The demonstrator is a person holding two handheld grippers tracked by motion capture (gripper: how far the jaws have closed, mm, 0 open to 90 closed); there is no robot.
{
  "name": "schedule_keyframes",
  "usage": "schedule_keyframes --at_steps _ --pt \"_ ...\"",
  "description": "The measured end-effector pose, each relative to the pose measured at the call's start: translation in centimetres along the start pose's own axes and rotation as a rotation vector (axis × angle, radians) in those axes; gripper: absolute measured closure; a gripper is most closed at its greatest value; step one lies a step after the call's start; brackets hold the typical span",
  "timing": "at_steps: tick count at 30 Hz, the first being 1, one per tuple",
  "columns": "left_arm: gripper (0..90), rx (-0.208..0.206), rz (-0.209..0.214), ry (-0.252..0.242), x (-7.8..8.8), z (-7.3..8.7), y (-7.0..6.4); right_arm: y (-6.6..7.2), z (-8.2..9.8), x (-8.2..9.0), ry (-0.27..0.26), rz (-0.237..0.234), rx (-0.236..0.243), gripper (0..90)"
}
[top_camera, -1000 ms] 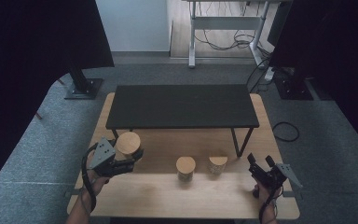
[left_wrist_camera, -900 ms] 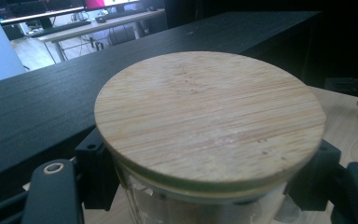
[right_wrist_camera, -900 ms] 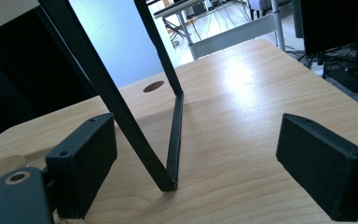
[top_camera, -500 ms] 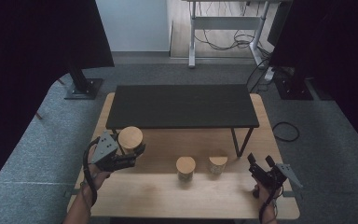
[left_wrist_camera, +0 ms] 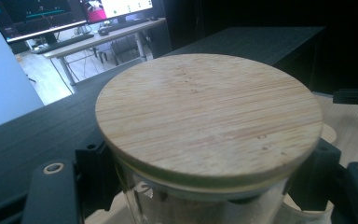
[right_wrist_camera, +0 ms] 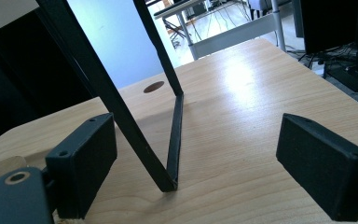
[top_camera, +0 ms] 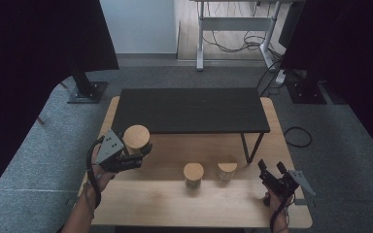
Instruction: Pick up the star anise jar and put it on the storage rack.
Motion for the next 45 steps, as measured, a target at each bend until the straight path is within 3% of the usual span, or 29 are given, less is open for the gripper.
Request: schedule_keyframes --at_steps 25,45 --pt "25.0 -0.047 0.016 -0.023 -0.9 -2.7 1.0 0.0 0.0 0.0 0.001 -0.002 -0.003 11.9" --pt "24.9 0.010 -0.024 -0.028 -2.5 -3.7 3.1 -0.1 0.0 0.0 0.000 -0.006 -0.013 11.9"
Point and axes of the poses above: each handheld gripper's, and its own axes: x roughly backward along the jaws, z roughly out of its underside, y roughly to its left, the point moved 4 cm from there along -x, roughly forward along the jaws, and after that the axes turned 13 degrees about y, right-handed, at the moved point
